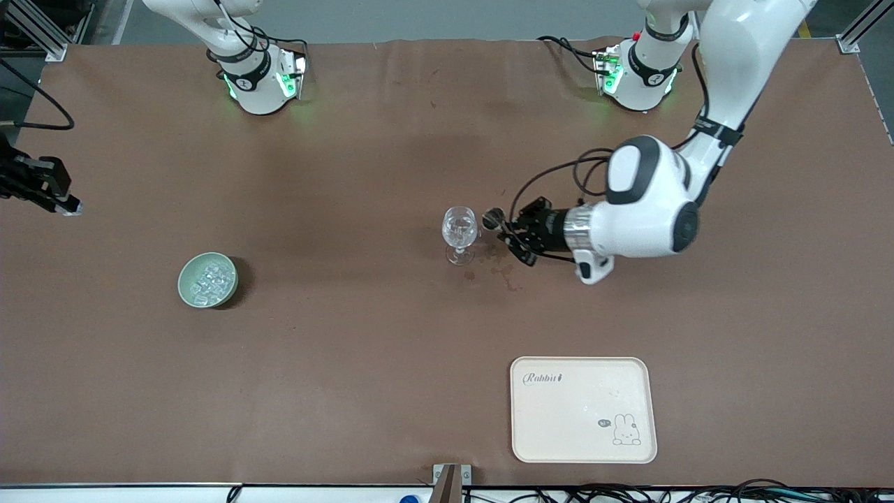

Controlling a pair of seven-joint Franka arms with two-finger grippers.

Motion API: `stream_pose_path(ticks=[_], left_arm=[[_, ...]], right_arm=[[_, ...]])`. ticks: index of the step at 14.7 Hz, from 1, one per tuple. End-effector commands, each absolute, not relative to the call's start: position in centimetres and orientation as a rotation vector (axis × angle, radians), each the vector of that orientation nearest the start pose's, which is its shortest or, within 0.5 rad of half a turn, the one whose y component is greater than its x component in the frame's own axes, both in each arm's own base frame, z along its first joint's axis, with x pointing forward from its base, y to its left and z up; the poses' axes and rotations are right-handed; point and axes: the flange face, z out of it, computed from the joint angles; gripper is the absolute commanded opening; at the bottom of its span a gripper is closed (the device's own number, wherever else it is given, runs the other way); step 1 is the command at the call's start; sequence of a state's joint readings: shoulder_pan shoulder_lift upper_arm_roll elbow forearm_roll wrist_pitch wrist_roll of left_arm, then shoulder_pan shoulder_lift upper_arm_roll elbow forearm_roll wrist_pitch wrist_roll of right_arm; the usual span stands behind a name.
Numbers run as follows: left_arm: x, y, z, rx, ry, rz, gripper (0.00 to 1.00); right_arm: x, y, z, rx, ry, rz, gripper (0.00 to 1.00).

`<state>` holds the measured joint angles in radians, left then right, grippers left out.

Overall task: Pour wine and add ice with both arms
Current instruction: 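Move the jigger to the tray while the right gripper brings ice over the glass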

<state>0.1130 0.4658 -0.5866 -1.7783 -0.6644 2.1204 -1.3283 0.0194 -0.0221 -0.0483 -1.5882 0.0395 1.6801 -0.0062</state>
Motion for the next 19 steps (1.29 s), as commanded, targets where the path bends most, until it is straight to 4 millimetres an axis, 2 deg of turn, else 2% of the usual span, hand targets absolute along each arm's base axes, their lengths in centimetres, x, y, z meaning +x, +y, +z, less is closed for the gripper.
stream_pose_path(ticks=[1, 5, 7, 10, 11, 13, 14, 16, 18, 19], left_arm=[[62.3, -25.1, 34.8, -2.702, -2.125, 1.370, 0.00], [68.6, -19.4, 33.7, -2.567, -2.408, 1.573, 0.00], [70.5, -17.1, 33.0, -2.454, -2.549, 1.703, 0.01], [73.0, -13.1, 30.6, -2.353, -2.695, 1.759, 0.01], [73.6, -11.6, 29.2, -2.315, -2.738, 1.779, 0.01], [74.4, -9.2, 26.7, -2.354, -2.780, 1.742, 0.01], [74.6, -8.2, 25.2, -2.345, -2.821, 1.707, 0.01], [75.1, -6.7, 22.9, -2.244, -2.924, 1.761, 0.01], [75.5, -4.9, 21.1, -2.145, -3.057, 1.692, 0.01], [75.7, -4.8, 20.3, -2.081, -3.125, 1.673, 0.01]], right_arm=[[56.4, 4.7, 63.2, -3.081, 0.095, -0.191, 0.12], [56.8, 15.2, 60.6, -3.057, 0.197, -0.163, 0.10], [56.6, 20.3, 59.6, -3.045, 0.286, -0.149, 0.09], [56.5, 28.0, 57.2, -3.046, 0.327, -0.117, 0.08], [56.5, 30.7, 56.3, -3.043, 0.338, -0.118, 0.08], [56.2, 35.9, 54.0, -3.026, 0.347, -0.140, 0.07], [55.8, 38.4, 52.7, -3.019, 0.344, -0.147, 0.06], [54.4, 43.5, 49.7, -3.009, 0.339, -0.160, 0.06], [53.0, 46.9, 47.2, -3.010, 0.320, -0.159, 0.05], [52.6, 48.1, 46.0, -3.007, 0.308, -0.163, 0.05]])
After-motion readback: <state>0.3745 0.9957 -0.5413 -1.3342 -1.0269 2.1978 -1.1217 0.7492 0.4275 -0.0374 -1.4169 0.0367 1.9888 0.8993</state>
